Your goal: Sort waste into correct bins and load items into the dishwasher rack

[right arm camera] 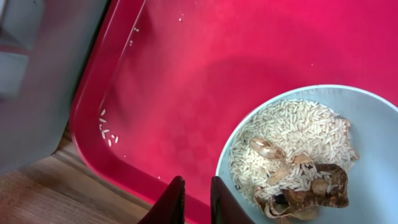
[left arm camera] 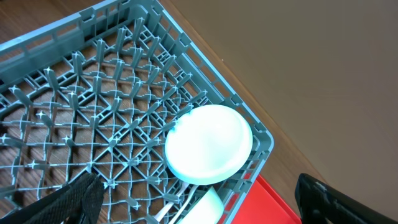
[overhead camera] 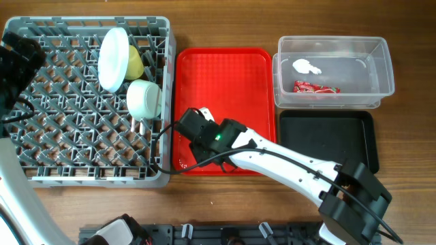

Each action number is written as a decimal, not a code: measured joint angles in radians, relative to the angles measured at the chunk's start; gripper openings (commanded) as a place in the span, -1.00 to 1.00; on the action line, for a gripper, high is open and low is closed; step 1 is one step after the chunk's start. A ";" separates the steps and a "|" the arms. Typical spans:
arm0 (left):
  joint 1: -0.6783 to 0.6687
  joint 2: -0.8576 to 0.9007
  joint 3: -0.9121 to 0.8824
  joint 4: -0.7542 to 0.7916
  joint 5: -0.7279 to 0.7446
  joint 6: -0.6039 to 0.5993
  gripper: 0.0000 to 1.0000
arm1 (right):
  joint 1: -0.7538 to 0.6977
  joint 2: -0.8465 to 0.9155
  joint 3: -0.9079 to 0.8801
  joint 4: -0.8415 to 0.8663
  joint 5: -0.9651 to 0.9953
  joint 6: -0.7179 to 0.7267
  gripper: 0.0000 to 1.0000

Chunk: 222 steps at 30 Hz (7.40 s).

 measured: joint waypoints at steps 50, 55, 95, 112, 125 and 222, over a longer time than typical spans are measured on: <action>0.000 0.000 0.000 0.000 0.000 0.000 1.00 | -0.889 -0.356 -0.022 -0.315 -0.461 -0.288 -0.91; 0.000 0.000 0.000 0.000 0.000 0.000 1.00 | -1.098 -0.356 -0.132 -0.312 -0.591 -0.439 -0.91; 0.000 0.000 0.000 0.000 0.000 0.000 1.00 | -1.649 -0.224 -0.337 -0.349 -1.219 -0.811 -0.92; 0.000 0.000 0.000 0.000 0.000 0.000 1.00 | -1.649 -0.223 -0.339 -0.393 -1.322 -0.974 -0.91; 0.000 0.000 0.000 0.000 0.000 0.000 1.00 | -1.634 -0.219 -0.344 -0.311 -1.335 -0.858 -0.91; -0.804 0.009 -0.266 -0.125 0.095 -0.076 -0.44 | -0.712 -0.480 -0.069 -0.225 0.314 -0.013 0.99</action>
